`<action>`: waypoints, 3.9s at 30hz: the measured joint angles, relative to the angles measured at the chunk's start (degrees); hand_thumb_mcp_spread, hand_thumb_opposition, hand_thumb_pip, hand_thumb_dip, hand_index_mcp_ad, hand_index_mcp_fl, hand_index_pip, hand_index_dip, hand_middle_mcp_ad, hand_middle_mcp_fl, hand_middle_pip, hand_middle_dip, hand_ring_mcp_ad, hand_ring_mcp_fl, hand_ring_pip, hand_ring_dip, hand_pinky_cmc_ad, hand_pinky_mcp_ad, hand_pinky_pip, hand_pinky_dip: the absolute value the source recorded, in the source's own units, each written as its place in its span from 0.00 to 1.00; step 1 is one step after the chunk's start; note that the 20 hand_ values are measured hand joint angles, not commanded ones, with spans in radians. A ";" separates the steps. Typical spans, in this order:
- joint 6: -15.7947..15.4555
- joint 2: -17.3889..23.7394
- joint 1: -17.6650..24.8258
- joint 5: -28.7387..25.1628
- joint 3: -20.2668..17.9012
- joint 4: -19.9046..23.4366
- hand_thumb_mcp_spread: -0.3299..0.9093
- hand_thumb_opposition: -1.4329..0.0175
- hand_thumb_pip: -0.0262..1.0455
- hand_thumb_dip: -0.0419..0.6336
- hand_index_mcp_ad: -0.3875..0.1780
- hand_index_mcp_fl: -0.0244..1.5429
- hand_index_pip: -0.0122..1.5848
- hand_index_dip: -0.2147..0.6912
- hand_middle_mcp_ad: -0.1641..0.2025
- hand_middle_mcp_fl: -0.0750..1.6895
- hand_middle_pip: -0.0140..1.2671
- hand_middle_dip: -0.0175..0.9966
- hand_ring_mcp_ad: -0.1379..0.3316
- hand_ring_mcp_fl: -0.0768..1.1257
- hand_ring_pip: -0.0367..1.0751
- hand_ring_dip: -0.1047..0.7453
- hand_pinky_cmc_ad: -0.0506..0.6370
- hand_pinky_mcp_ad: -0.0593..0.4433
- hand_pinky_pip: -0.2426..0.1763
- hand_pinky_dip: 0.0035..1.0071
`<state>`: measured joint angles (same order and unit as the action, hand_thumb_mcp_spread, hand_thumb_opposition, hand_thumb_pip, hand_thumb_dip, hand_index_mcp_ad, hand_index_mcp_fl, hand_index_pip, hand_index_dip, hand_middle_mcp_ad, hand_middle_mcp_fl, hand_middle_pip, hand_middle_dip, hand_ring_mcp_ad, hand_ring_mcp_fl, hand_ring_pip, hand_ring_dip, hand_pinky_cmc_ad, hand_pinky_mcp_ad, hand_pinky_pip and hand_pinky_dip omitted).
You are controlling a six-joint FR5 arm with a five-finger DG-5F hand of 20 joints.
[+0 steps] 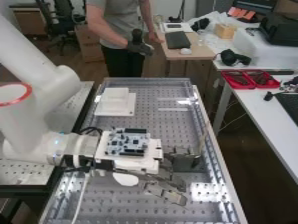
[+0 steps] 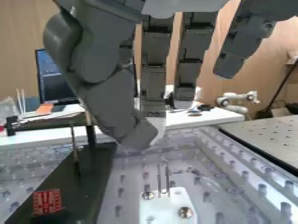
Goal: Grab the paper clip and place it in the clear container
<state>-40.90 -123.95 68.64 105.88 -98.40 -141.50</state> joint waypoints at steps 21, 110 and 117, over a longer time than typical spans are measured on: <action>-0.25 -1.52 -1.16 0.92 0.40 0.29 0.80 0.30 0.68 0.57 0.41 0.10 0.11 0.04 0.26 0.39 0.66 0.84 0.38 0.43 0.12 0.76 0.65 0.62 0.70 0.15; 10.06 14.85 9.43 -0.91 -6.30 9.88 0.82 0.20 0.70 0.57 0.42 0.14 0.14 0.04 0.42 0.53 0.68 0.75 0.37 0.59 0.14 0.76 0.72 0.67 0.82 0.15; 11.97 16.97 17.25 -2.87 -7.41 11.36 0.83 0.19 0.70 0.57 0.42 0.15 0.11 0.04 0.42 0.54 0.65 0.75 0.37 0.60 0.13 0.76 0.72 0.67 0.82 0.15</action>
<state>-28.93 -106.98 85.89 103.01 -105.81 -130.14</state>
